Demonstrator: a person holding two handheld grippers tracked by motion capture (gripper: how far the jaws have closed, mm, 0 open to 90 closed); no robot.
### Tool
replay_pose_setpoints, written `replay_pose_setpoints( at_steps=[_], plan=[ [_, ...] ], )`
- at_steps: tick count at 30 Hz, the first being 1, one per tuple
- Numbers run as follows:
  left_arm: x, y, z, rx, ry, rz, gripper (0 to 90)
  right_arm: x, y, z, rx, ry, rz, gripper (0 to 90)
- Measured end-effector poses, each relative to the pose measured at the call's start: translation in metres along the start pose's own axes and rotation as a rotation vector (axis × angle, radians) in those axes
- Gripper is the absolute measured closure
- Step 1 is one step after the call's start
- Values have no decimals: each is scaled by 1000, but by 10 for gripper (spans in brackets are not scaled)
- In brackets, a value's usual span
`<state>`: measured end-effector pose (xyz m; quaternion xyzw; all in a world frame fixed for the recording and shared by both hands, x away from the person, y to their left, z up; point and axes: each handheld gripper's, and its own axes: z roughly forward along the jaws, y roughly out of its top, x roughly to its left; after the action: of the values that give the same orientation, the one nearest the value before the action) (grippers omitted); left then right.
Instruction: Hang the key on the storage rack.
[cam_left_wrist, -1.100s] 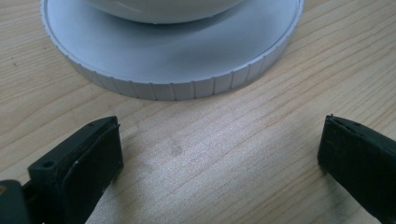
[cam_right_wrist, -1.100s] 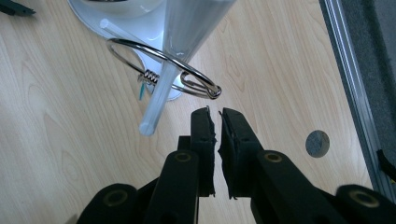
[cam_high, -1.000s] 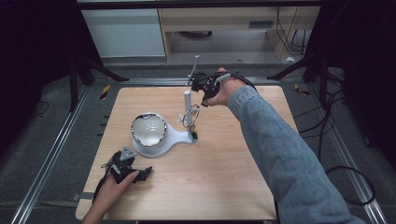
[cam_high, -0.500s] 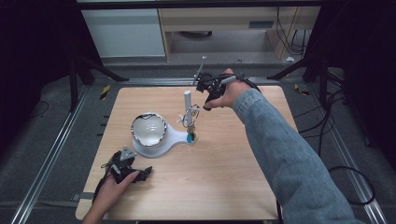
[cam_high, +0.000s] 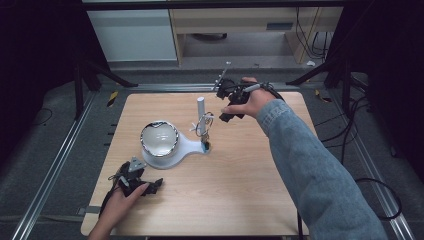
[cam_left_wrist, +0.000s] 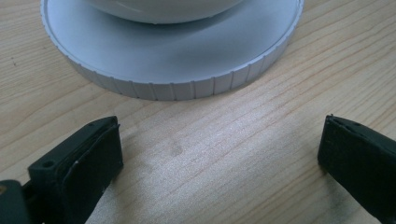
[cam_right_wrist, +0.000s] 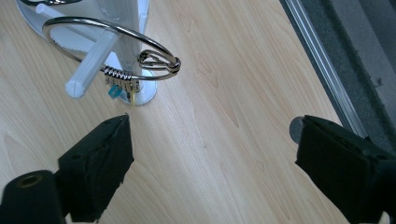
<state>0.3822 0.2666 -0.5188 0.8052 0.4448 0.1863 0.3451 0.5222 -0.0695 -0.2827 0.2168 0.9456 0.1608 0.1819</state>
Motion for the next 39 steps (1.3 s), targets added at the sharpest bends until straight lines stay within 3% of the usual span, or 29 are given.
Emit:
replay_pose_setpoints(
  at_steps=[14,27,31,32,39],
  plan=[
    [0,0,0,0,0,0,0,5,-15,-4,-53,-25,27,60],
    [0,0,0,0,0,0,0,-3,-43,-3,-90,-36,111,63],
    [0,0,0,0,0,0,0,-4,-48,-4,-79,-49,113,66],
    [0,0,0,0,0,0,0,-6,-52,-5,-91,-49,137,76],
    [0,0,0,0,0,0,0,-8,-68,-4,-115,-52,181,97]
  ],
)
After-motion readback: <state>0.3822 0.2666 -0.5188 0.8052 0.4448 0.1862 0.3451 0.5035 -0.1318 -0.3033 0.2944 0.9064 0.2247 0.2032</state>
